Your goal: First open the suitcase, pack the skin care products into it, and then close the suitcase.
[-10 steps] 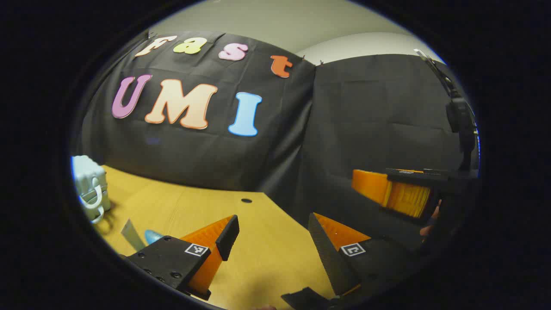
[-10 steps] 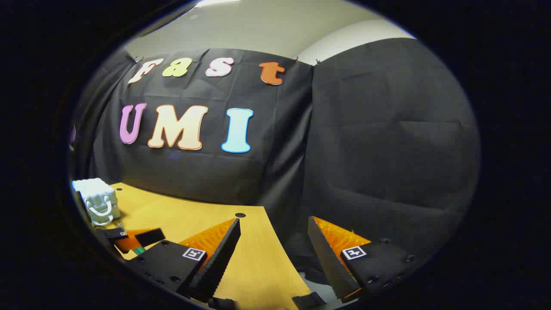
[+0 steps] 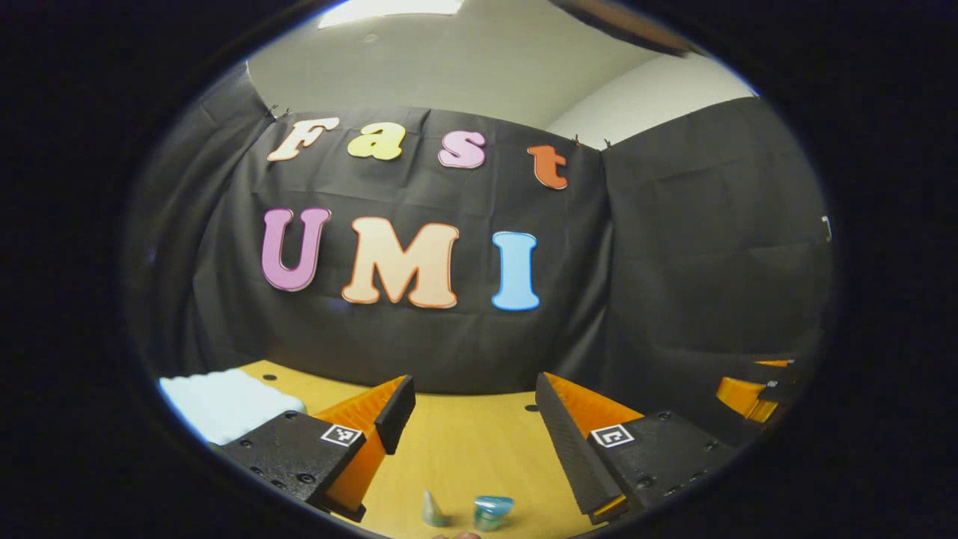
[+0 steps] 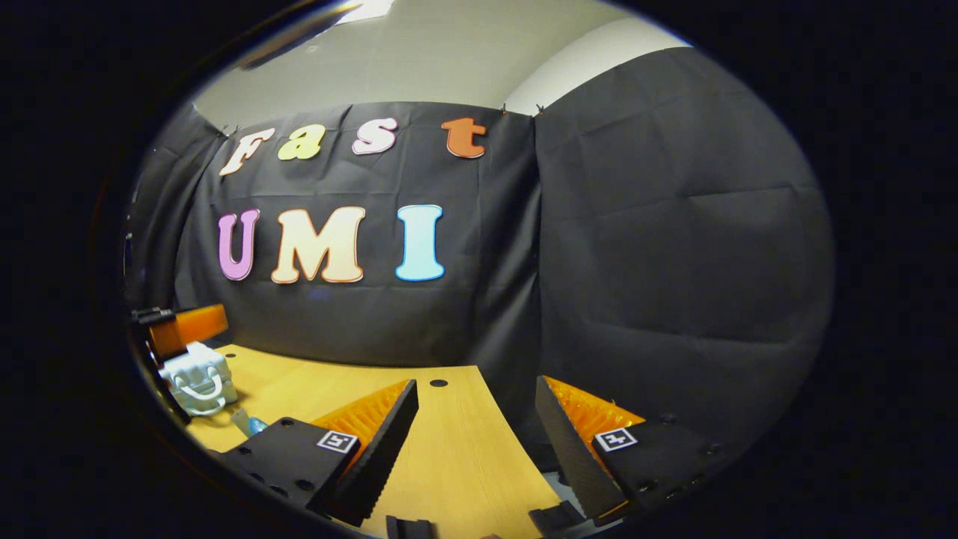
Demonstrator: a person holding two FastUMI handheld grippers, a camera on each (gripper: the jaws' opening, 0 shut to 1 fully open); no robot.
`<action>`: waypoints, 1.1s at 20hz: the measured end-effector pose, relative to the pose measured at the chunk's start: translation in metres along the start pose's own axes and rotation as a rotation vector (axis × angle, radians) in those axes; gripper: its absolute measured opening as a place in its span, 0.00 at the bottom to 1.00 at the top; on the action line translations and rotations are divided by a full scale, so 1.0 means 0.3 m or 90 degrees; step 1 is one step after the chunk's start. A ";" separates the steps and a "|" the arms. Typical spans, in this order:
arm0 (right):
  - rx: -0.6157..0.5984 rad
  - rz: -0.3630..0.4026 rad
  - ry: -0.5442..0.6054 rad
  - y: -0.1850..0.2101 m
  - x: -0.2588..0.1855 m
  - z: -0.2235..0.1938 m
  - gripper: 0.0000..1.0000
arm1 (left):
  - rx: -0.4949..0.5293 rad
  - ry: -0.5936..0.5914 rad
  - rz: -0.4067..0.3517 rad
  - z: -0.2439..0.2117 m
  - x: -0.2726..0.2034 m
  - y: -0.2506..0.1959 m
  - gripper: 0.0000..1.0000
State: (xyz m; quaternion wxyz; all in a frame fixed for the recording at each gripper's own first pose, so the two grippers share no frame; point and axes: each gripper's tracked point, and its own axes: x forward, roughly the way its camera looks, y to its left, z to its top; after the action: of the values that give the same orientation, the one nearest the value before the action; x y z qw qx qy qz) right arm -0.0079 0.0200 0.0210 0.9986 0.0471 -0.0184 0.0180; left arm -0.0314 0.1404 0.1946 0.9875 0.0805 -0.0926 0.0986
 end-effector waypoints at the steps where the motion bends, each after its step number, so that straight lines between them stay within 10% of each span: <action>1: -0.006 -0.009 -0.005 0.024 0.004 0.021 0.99 | -0.011 -0.011 -0.007 0.069 0.019 0.047 0.94; 6: -0.033 -0.044 -0.039 0.229 -0.026 0.198 0.99 | -0.052 0.059 -0.082 0.230 0.072 0.255 0.95; 10: -0.045 -0.023 -0.094 0.456 -0.063 0.343 0.98 | 0.018 -0.037 -0.013 0.415 0.020 0.505 0.94; 22: -0.006 0.204 -0.047 0.779 0.092 0.233 0.99 | 0.065 0.123 0.131 0.018 -0.081 0.592 0.94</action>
State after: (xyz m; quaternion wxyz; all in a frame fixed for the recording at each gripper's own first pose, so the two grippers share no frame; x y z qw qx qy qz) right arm 0.0084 0.2470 0.1134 0.9818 0.0393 -0.0622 0.1748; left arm -0.0929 0.3071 0.2200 0.9712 0.1107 0.0006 0.2109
